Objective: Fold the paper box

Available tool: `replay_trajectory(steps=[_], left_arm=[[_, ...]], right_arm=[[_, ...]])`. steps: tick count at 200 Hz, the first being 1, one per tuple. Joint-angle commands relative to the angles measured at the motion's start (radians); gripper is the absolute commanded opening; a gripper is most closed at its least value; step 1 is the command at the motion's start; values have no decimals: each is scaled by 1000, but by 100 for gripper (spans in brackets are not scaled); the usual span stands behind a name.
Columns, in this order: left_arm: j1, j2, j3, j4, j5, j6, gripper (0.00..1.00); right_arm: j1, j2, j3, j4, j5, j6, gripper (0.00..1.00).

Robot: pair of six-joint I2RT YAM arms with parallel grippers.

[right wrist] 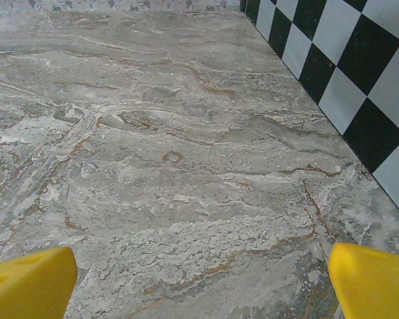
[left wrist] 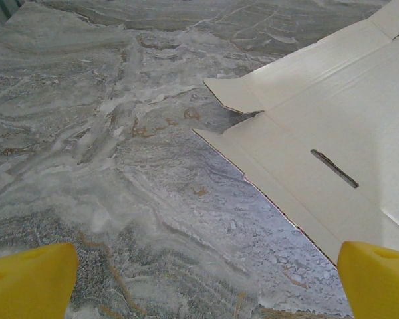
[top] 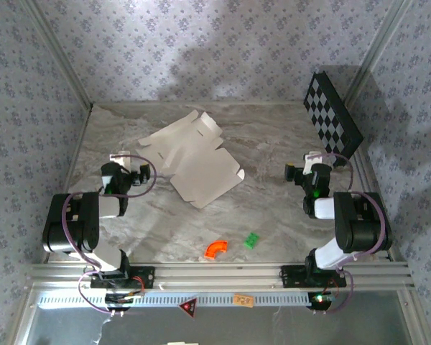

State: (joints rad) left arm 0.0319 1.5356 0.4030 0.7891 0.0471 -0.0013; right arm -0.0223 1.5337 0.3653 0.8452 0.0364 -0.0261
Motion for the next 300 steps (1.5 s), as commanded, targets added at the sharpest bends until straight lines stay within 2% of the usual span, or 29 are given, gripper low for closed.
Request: replay_trajectory(steps=[1,90,99,110,129,167,242,263,281,300], left_arm=[[1,1,10,26,0,-11,100],[0,1,9,27,-1,-11,100],[1,0,12,23,-81,-43,100],[0,-3,1,41,-92,-48,100],[-13,-1,13,21,-94,-28,100],[-13,1,13,20,-92,-28,100],[-14,-2,13,21,-93,-28,100],[-17,-45,65,-110,-94,-26,100],[-19,-82,151,-299,-98,-31,100],[-22,-107,208,-413,-112,-46,100]], right_arm=[[-6,0,19,4,-7,-3,99],[-7,1,20,3,-6,-3,99],[-7,0,19,4,-7,-2,99],[-7,1,19,3,-6,-4,99],[-62,-8,-15,55,-120,31,99],[-11,-1,16,8,-22,-8,99],[-19,0,20,-1,-51,0,99],[-18,-21,29,-25,-67,-12,99],[-9,-78,82,-159,-70,-27,99],[8,-132,136,-294,-84,-53,99]])
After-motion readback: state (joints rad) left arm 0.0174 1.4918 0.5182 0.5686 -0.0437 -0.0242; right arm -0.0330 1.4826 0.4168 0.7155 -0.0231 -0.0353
